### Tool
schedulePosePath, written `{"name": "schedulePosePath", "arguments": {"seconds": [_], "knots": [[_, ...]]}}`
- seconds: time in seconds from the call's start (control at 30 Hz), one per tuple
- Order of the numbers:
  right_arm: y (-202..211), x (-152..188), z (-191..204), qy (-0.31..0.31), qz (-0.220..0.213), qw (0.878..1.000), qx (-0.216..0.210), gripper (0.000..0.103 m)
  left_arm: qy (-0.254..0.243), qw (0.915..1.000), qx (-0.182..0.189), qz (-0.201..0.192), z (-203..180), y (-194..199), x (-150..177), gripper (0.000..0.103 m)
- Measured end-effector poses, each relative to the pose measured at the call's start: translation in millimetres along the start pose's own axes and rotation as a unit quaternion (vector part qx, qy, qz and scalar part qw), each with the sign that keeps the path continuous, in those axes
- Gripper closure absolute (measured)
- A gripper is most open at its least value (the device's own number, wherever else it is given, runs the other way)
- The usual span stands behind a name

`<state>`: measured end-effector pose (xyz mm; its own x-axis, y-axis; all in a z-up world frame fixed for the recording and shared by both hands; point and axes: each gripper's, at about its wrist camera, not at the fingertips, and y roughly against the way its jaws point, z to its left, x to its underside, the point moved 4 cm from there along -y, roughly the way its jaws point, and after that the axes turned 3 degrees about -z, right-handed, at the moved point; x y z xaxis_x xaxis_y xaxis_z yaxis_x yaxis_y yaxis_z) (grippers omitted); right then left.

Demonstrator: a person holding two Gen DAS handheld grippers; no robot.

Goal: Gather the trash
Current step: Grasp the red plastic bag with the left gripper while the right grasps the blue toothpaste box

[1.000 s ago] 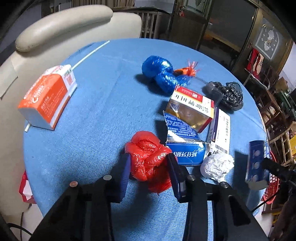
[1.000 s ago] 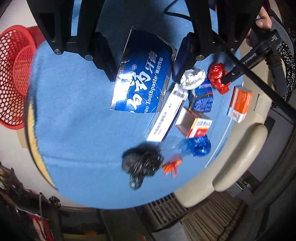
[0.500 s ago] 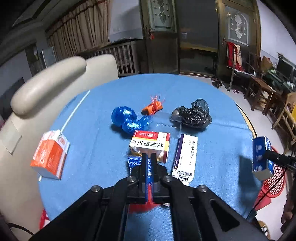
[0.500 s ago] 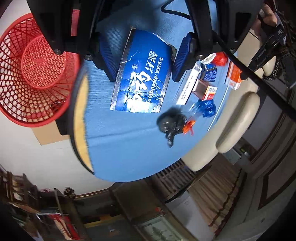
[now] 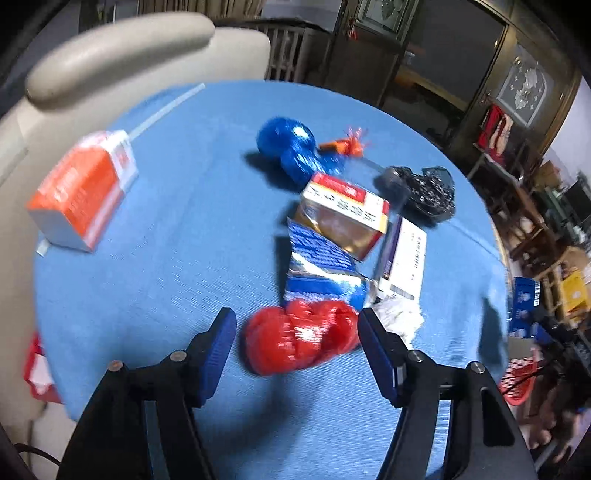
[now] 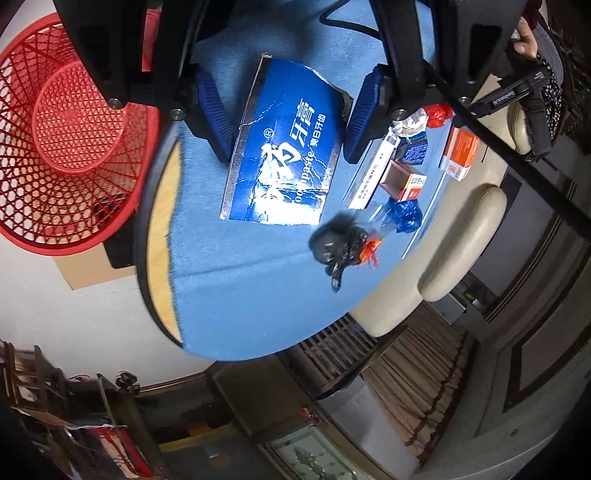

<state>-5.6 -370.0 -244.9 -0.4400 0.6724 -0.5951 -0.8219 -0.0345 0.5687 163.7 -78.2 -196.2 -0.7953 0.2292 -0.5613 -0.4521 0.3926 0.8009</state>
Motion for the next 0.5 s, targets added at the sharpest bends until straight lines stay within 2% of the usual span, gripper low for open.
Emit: {"name": "schedulePosePath", "arguments": {"seconds": [0.13, 0.23, 0.3, 0.5], "knots": [[-8.5, 5.5, 11.6, 0.010, 0.014, 1.000, -0.003, 0.039, -0.022, 0.9995, 0.011, 0.021, -7.3, -22.1, 8.6, 0.034], [-13.0, 8.4, 20.1, 0.017, 0.019, 1.000, -0.003, 0.039, -0.043, 0.9990, 0.005, 0.008, -10.8, -25.2, 11.6, 0.034], [-14.3, 9.3, 24.9, 0.022, 0.020, 1.000, -0.003, 0.039, -0.044, 0.9988, 0.023, -0.004, -11.3, -20.0, 13.6, 0.041], [-17.7, 12.3, 34.5, 0.031, 0.024, 0.999, -0.007, 0.039, -0.064, 0.9975, 0.019, -0.024, -10.9, -8.8, 19.5, 0.050]]}}
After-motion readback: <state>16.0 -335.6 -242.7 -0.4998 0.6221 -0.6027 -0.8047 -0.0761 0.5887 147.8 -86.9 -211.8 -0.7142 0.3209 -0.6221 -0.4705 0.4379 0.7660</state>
